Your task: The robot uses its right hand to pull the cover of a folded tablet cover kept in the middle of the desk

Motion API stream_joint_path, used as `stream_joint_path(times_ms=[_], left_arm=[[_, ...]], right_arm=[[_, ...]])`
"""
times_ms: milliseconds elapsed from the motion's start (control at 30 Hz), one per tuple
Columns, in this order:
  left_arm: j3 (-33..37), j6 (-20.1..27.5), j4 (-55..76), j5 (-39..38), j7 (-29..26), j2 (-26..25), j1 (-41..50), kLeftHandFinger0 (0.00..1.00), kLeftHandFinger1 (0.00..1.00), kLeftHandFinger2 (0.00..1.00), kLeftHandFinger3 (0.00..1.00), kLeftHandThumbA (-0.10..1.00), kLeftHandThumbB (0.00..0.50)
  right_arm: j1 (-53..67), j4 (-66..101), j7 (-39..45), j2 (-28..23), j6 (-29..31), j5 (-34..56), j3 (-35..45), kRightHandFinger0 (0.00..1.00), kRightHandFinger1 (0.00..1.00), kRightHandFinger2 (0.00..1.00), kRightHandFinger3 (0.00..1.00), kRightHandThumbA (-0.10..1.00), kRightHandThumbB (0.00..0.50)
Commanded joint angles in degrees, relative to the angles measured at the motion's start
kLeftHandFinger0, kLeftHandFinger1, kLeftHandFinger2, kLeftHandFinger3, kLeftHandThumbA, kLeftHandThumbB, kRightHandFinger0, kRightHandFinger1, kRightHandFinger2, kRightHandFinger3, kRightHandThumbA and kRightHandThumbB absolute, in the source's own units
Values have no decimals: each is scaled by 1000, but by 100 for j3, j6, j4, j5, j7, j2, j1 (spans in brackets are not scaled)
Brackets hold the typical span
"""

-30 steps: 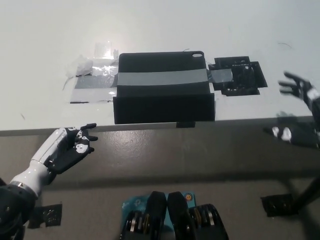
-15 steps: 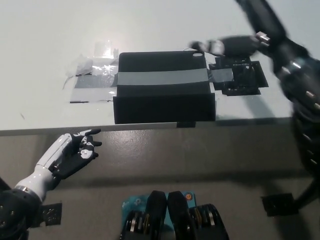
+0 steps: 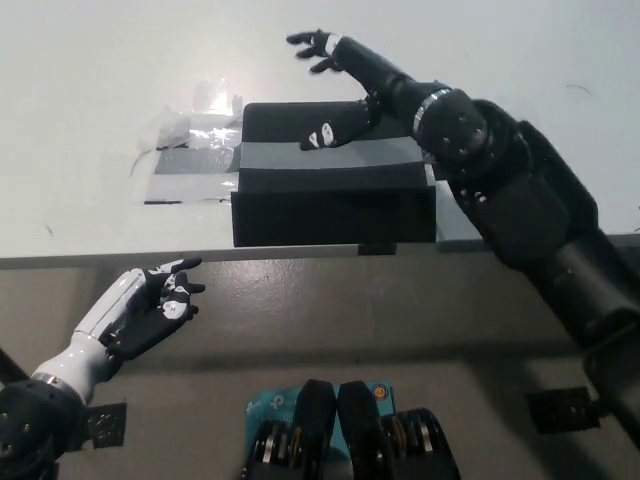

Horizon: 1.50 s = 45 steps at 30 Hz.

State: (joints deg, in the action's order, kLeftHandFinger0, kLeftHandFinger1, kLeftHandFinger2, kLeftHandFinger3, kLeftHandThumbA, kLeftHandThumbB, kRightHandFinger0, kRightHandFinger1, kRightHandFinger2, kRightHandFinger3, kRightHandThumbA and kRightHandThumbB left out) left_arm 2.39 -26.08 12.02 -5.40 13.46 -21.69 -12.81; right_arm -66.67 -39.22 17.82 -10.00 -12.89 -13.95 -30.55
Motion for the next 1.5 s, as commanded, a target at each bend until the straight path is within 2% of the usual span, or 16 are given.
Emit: stream_joint_path(times_ms=[0,100,233,500,600,633,733,900,933,1100,1467], left_arm=[[-41,-85,205,-13,42,-66,-48,741,809,919,1000,972,2],[-39,-85,203,13,57,-104,-68,745,813,921,1000,974,0],[-45,-85,224,-14,53,-92,-75,737,810,922,1000,974,8],[-52,-85,302,-33,36,-113,-55,764,835,945,1000,976,0],[-47,-85,273,11,46,-132,-62,762,834,947,1000,977,0],[-36,-85,301,21,41,-140,-59,761,833,946,1000,977,0],[-42,-85,346,16,50,-172,-51,768,844,948,1000,990,0],[-75,-85,344,-12,48,-172,-58,771,848,967,1000,996,0],[-63,-85,342,2,73,-199,-77,774,845,961,1000,1000,4],[-53,-85,327,7,92,-237,-153,770,848,966,1000,1000,0],[-64,-85,232,-30,108,-286,-290,793,862,963,1000,1000,42]], right_arm=[[-793,-192,688,-156,-8,-623,-374,1000,1000,1000,1000,1000,500],[-862,-256,645,-149,-6,-661,-403,1000,1000,1000,1000,1000,500],[-811,-136,644,-93,-323,-864,-437,1000,1000,1000,1000,1000,500],[-696,132,1016,66,-437,-1399,-1020,1000,1000,1000,1000,1000,500],[-542,309,1029,2,-336,-1394,-959,1000,1000,1000,1000,1000,433],[-497,321,1053,-17,-362,-1393,-925,1000,1000,1000,1000,1000,435],[-383,233,1078,-47,-406,-1379,-844,1000,1000,1000,1000,1000,479],[-234,201,1152,-113,-418,-1483,-831,1000,1000,1000,1000,1000,475],[-163,161,1156,-144,-366,-1551,-888,1000,1000,1000,1000,1000,500],[-81,70,1204,-160,-364,-1665,-905,1000,1000,1000,1000,1000,500],[253,-224,1071,78,-266,-1844,-956,1000,1000,1000,1000,1000,492]])
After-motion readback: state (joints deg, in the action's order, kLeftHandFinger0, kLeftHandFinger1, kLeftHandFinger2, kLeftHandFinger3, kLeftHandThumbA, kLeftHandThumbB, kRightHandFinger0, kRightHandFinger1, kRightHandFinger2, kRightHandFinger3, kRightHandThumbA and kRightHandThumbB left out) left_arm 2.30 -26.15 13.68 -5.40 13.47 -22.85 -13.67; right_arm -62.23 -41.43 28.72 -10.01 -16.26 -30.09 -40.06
